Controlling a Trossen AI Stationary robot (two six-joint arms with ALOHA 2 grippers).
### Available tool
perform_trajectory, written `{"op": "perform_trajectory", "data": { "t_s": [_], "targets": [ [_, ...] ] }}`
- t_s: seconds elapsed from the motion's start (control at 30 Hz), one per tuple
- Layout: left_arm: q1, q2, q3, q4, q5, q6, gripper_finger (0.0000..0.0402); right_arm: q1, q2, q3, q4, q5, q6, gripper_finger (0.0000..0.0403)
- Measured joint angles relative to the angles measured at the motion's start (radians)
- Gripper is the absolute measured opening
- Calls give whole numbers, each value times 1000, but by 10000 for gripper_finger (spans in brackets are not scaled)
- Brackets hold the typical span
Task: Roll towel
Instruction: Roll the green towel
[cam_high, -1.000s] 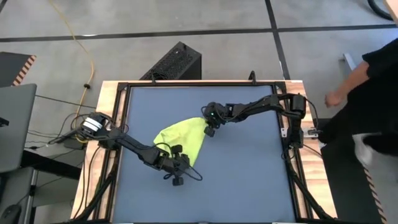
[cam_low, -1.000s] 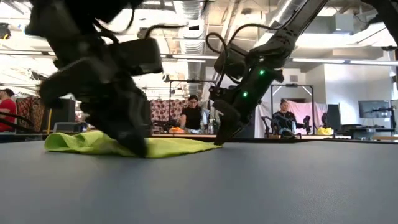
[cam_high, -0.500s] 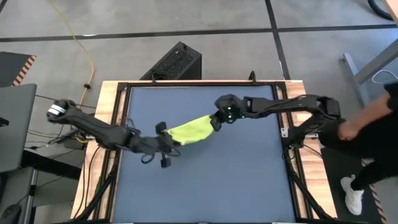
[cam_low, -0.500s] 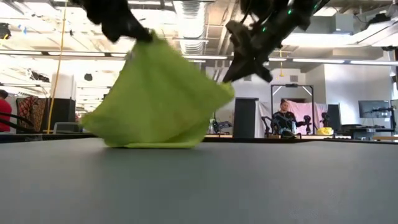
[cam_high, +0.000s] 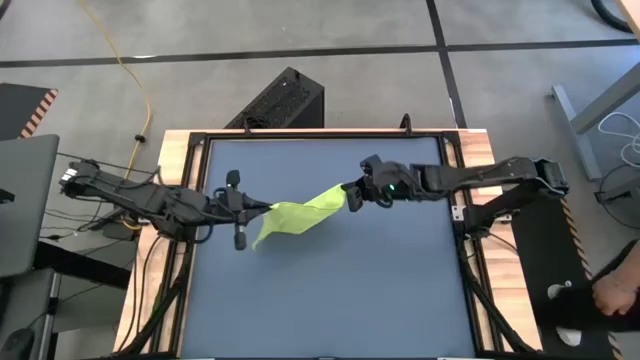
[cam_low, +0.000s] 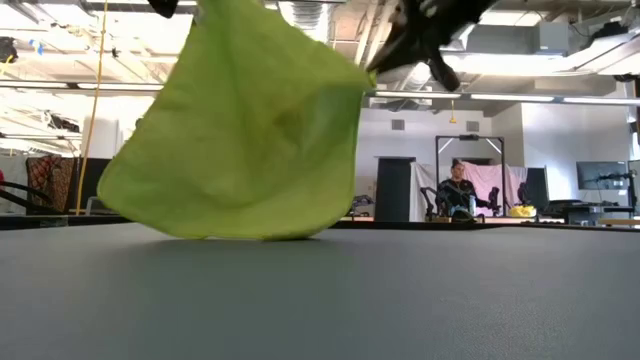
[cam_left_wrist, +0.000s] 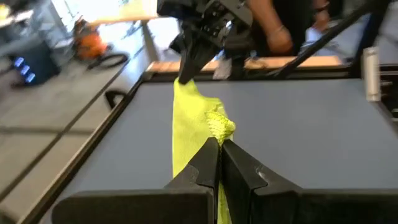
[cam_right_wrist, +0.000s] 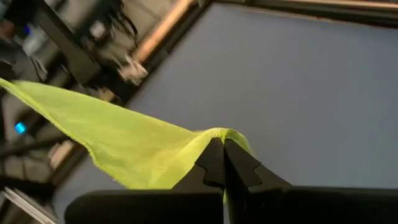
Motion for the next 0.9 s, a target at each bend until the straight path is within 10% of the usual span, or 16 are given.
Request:
{"op": "perform_trajectory", "data": {
  "t_s": [0.47, 0.9],
  "targets": [
    [4, -107, 3, -145, 432, 103, 0, 447, 203, 1, 379, 669, 415, 14],
    [-29, -61, 2, -110, 593, 131, 0, 523, 551, 91, 808, 864, 479, 16]
  ]
}}
